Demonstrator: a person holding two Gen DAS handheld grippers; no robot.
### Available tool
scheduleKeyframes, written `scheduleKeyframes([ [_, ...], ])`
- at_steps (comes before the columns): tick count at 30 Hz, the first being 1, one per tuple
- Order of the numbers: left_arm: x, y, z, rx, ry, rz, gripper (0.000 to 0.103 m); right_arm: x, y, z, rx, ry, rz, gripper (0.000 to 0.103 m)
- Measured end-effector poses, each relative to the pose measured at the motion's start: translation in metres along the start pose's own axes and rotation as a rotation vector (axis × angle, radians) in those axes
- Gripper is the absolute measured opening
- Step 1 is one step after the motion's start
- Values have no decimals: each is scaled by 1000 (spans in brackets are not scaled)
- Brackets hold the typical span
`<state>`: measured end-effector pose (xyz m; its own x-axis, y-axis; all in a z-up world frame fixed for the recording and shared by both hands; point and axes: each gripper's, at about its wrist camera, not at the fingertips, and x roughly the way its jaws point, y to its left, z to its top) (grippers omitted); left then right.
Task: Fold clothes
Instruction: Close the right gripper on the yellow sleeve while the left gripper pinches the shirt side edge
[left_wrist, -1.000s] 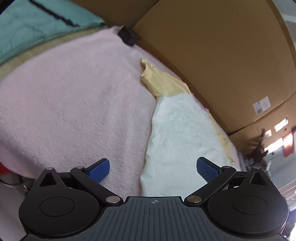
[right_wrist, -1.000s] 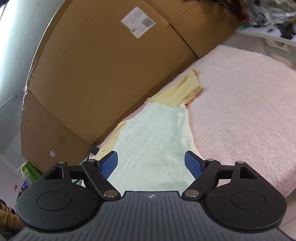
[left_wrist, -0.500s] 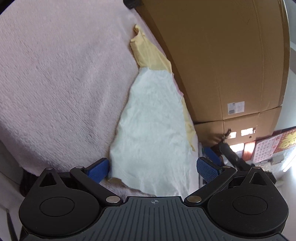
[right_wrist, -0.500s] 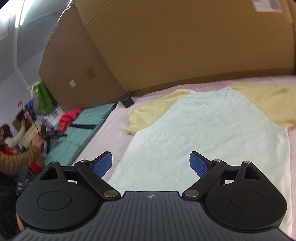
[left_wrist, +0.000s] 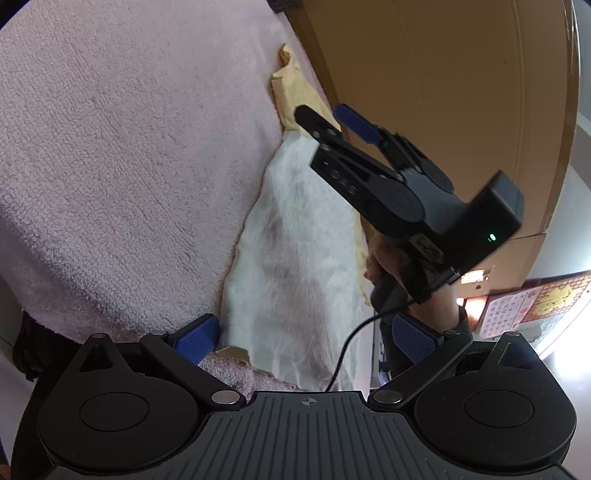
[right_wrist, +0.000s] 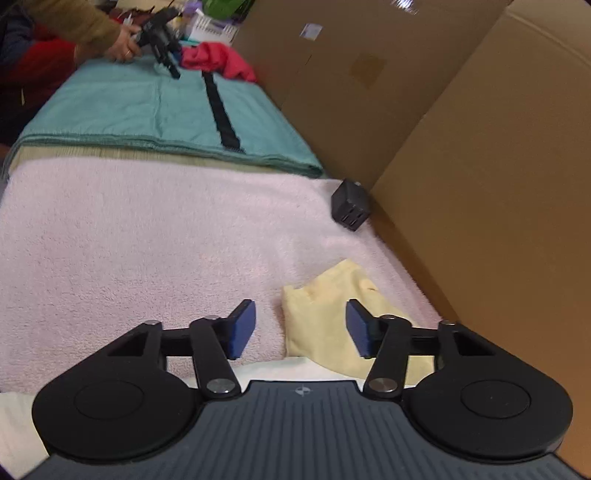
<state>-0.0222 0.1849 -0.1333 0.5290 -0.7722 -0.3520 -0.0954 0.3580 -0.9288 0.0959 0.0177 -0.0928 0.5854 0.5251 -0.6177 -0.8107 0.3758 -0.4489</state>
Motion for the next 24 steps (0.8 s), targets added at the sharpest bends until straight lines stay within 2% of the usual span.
scheduleKeyframes([
  [5, -3, 5, 1, -10, 9, -22, 103, 32, 10, 4, -46, 41, 5, 51],
  [7, -5, 7, 2, -18, 11, -30, 103, 38, 10, 7, -45, 57, 36, 40],
  [8, -6, 8, 2, -20, 12, -33, 103, 41, 11, 9, -52, 70, 31, 38],
  [11, -7, 10, 0, -23, 14, -39, 103, 52, 10, 11, -59, 101, -9, 37],
  [15, -9, 8, 0, -18, 17, -37, 103, 58, 4, 13, -26, 105, 14, 37],
  [17, -10, 7, -2, -14, 21, -31, 103, 61, 1, 14, -13, 115, 16, 27],
  [19, -11, 6, -3, -11, 25, -25, 103, 65, -2, 13, 21, 136, 17, 4],
  [21, -12, 5, -3, -7, 28, -16, 103, 65, -8, 10, 85, 141, -1, 4],
  [24, -9, -4, -3, 30, 31, 27, 103, 58, -23, 6, 193, 118, 21, 4],
])
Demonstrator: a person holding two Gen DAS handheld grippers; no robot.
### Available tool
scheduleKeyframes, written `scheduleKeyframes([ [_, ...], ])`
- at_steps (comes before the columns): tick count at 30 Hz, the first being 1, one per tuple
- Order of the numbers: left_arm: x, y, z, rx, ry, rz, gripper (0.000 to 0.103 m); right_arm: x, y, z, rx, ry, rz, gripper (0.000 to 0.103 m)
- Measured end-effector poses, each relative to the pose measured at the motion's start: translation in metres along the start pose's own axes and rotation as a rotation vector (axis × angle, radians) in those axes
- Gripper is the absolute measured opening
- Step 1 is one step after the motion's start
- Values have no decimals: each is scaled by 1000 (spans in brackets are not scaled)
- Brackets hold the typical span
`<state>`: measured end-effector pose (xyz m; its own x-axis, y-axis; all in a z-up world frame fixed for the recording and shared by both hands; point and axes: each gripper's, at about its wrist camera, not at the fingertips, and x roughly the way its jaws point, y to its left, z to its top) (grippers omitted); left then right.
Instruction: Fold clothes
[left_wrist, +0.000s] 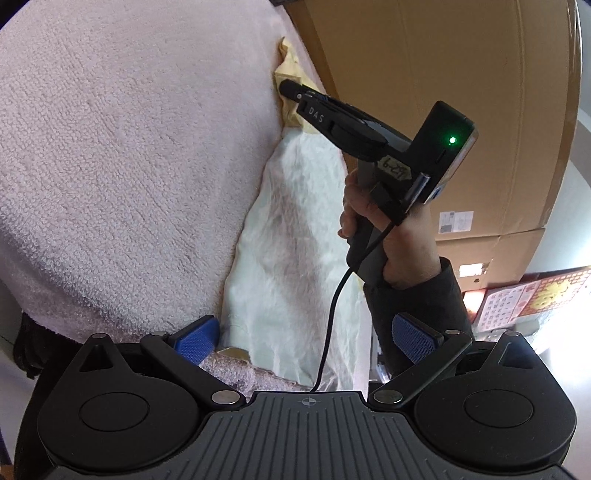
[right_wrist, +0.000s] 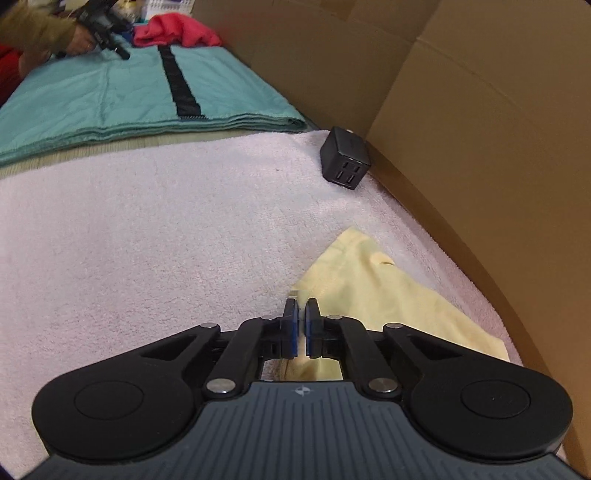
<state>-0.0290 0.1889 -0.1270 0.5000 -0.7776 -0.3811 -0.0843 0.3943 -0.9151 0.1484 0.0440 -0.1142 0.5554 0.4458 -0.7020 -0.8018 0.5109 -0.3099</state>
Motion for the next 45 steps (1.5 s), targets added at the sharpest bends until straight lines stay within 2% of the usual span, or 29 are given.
scheduleKeyframes([
  [3, 2, -14, -2, 66, -4, 101, 90, -8, -13, -2, 67, -12, 14, 4],
  [5, 4, -20, -2, 89, -1, 157, 73, -12, -20, -4, 86, -19, 5, 4],
  [8, 7, -20, 0, 79, 20, 196, 57, -17, -31, -7, 141, -29, 17, 4],
  [12, 6, -22, -1, 96, 3, 274, 38, -21, -39, -9, 178, -48, 23, 4],
  [14, 6, -25, -3, 122, -13, 320, 17, -23, -41, -10, 188, -57, 28, 4],
  [16, 6, -29, -6, 149, -29, 361, 6, -26, -44, -11, 201, -66, 34, 4],
  [21, 2, -46, -12, 250, -107, 426, 1, -35, -58, -16, 267, -101, 41, 4],
  [25, 7, -66, -17, 364, -133, 439, 1, -41, -75, -23, 351, -127, 28, 4],
  [30, 33, -92, -22, 495, -66, 424, 1, -51, -108, -47, 551, -141, -11, 4],
  [34, 74, -104, -33, 590, 37, 414, 1, -63, -136, -82, 762, -133, -26, 4],
  [40, 107, -92, -42, 618, 152, 432, 1, -79, -149, -133, 960, -140, -42, 4],
  [42, 111, -88, -39, 614, 168, 437, 1, -77, -151, -146, 1014, -117, -10, 6],
  [44, 112, -86, -36, 611, 172, 438, 1, -72, -153, -154, 1042, -70, -3, 11],
  [45, 111, -85, -35, 609, 171, 437, 1, -70, -154, -158, 1055, -47, 0, 19],
])
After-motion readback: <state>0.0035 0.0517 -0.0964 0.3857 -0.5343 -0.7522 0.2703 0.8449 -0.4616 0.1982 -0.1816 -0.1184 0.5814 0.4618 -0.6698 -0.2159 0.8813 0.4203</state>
